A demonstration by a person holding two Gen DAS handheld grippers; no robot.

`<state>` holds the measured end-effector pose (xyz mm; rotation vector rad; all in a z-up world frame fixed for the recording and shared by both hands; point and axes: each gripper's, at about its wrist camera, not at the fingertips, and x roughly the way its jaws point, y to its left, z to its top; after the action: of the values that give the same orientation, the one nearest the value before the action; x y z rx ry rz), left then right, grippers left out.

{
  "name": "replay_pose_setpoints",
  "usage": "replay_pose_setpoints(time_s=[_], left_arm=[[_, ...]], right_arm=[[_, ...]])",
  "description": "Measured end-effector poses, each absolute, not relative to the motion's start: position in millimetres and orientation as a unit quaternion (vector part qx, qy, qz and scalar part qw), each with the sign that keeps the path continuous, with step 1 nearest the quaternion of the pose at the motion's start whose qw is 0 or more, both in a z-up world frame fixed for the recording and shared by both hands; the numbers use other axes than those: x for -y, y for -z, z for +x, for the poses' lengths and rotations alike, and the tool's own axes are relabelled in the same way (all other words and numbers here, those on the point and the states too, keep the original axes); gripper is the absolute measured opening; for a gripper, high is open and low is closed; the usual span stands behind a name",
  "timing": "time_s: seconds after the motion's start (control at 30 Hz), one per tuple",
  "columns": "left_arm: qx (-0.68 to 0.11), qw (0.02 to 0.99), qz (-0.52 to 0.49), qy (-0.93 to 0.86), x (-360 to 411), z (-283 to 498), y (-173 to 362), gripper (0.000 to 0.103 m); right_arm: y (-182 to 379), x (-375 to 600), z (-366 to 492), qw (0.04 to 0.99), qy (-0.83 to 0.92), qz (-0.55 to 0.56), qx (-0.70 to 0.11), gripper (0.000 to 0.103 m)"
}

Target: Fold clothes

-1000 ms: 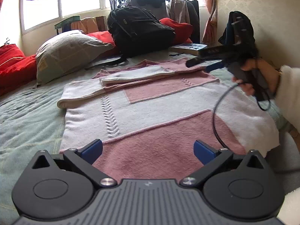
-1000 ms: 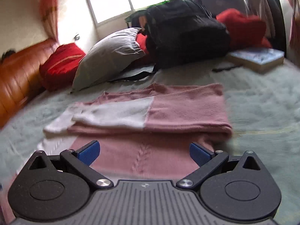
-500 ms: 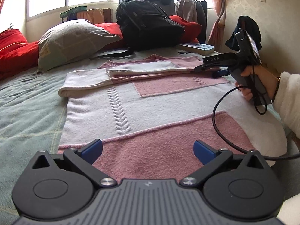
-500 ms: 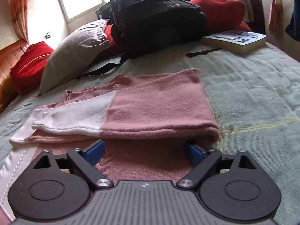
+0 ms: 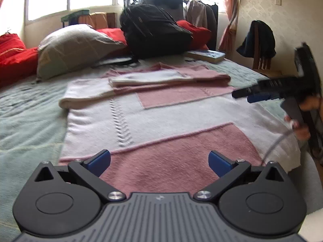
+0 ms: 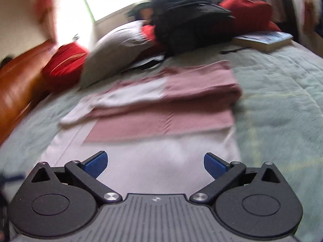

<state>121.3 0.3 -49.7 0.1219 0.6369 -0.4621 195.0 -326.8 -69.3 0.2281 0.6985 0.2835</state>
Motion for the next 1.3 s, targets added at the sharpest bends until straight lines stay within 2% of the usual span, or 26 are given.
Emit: replay_pose_setpoints(time_s=[0.27,0.4,0.6,0.77,1.13,1.3], left_arm=[[-0.344,0.912,0.062,0.213,4,122,77,0.102],[-0.339,0.912,0.082,0.214,7,113,72,0.102],[-0.307,0.921,0.076,0.228,15,112,58,0.102],[-0.332,0.913,0.068,0.226,21,108,78,0.102],[-0.322,0.91,0.041,0.26,13,73,63,0.102],[-0.359,0.893,0.009,0.272,15,70,78,0.102]], right_arm=[[88,325,133,0.931,-0.116,0.036,-0.345,0.103],[83,326,107,0.935,-0.125,0.024,-0.331,0.103],[70,289,107,0.941,-0.167,-0.029,-0.292,0.103],[82,254,117,0.933,-0.179,-0.073,-0.302,0.103],[102,261,97,0.934,-0.17,-0.056,-0.309,0.103],[102,259,95,0.935,-0.161,-0.058,-0.311,0.103]])
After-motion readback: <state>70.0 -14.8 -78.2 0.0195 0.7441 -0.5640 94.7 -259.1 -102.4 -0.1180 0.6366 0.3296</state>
